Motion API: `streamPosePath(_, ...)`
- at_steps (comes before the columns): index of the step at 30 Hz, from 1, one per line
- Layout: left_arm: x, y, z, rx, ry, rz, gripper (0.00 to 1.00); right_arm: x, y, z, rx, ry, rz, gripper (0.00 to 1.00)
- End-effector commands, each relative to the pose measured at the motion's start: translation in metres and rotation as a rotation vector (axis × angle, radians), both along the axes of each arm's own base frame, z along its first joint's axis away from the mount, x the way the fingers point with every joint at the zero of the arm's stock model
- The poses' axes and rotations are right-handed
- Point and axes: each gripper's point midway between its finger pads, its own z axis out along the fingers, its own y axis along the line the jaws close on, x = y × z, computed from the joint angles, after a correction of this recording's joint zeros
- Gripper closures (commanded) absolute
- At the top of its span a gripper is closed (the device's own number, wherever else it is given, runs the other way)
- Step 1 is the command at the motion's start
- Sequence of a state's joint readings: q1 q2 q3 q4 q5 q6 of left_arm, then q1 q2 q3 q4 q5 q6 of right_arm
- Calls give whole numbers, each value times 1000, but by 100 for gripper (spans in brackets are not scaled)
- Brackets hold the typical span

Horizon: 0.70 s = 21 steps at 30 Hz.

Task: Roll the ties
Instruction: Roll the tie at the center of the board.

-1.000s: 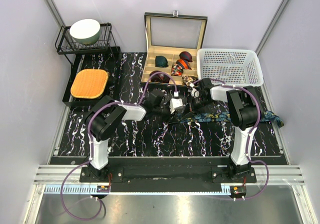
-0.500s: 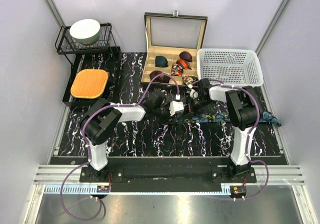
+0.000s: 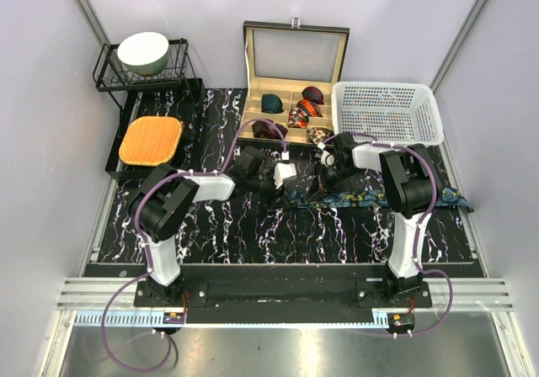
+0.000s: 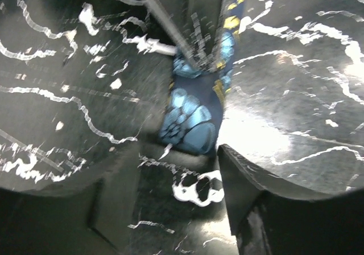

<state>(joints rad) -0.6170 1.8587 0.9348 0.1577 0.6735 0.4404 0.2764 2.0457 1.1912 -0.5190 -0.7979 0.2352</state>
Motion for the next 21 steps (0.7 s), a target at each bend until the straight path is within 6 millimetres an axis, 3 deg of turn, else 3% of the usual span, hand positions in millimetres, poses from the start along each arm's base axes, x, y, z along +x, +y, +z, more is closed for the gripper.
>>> streamPosePath(1, -4, -20, 26, -107, -69, -93, 34, -1, -24, -43, -165, 7, -1, 100)
streamPosePath(3, -2, -22, 26, -108, -73, -100, 34, -3, -24, -44, -166, 12, 2, 100)
streamPosePath(6, -2, -24, 22, -79, -84, -107, 42, -3, -24, -44, -165, 12, 2, 100)
streamPosePath(11, -4, -30, 34, -91, -95, -127, 57, -5, -24, -45, -160, 16, 5, 100)
streamPosePath(18, -8, -54, 63, -135, -136, -136, 58, -7, -21, -46, -154, 22, 13, 100)
streamPosePath(21, -8, -66, 63, -129, -147, -144, 60, -6, -21, -45, -150, 21, 15, 100)
